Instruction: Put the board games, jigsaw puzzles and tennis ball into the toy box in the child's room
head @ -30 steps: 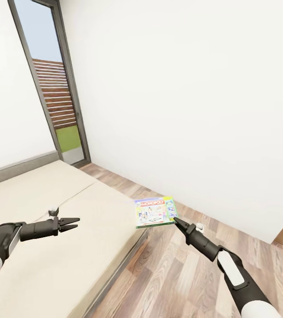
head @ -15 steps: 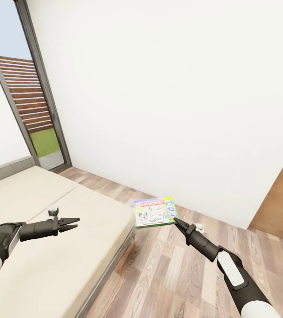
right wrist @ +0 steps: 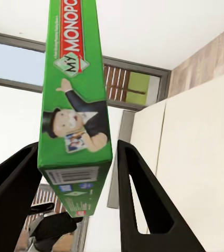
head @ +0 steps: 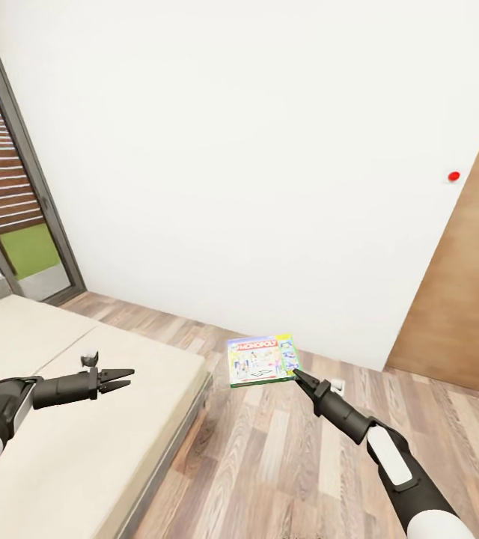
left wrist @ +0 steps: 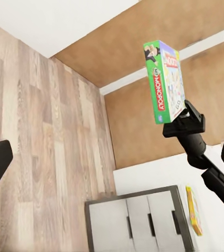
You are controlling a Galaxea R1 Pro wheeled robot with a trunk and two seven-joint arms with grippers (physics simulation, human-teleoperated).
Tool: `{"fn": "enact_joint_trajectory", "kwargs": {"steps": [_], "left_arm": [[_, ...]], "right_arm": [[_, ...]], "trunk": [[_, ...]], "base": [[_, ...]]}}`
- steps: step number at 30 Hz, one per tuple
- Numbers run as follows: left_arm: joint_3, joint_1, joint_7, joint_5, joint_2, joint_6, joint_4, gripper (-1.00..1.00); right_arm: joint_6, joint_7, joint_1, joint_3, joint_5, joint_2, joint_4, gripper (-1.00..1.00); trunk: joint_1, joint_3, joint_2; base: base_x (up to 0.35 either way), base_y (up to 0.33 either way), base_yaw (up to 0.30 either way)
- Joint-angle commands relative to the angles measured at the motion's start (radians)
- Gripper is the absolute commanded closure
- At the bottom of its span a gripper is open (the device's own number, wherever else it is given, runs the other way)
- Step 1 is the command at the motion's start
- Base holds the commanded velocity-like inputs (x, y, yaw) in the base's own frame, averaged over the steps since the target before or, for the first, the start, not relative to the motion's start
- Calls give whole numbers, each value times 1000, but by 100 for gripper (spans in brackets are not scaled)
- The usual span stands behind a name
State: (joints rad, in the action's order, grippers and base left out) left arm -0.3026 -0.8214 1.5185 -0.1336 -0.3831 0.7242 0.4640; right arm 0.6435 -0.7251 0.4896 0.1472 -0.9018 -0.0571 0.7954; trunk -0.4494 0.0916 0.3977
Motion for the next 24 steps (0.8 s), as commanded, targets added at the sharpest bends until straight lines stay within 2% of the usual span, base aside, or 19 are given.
{"fn": "enact_joint_trajectory", "kwargs": {"steps": [1, 24], "left_arm": [[-6, -1, 8, -11, 0, 11, 1, -100], [-7, -1, 8, -11, 0, 11, 1, -100]], "right_arm": [[8, -1, 1, 2, -8, 1, 0, 100], [8, 5, 1, 2, -8, -2, -1, 100]], "trunk": [[-1, 2, 2], [-1, 2, 2]], "base": [[0, 0, -279], [0, 0, -279]]}}
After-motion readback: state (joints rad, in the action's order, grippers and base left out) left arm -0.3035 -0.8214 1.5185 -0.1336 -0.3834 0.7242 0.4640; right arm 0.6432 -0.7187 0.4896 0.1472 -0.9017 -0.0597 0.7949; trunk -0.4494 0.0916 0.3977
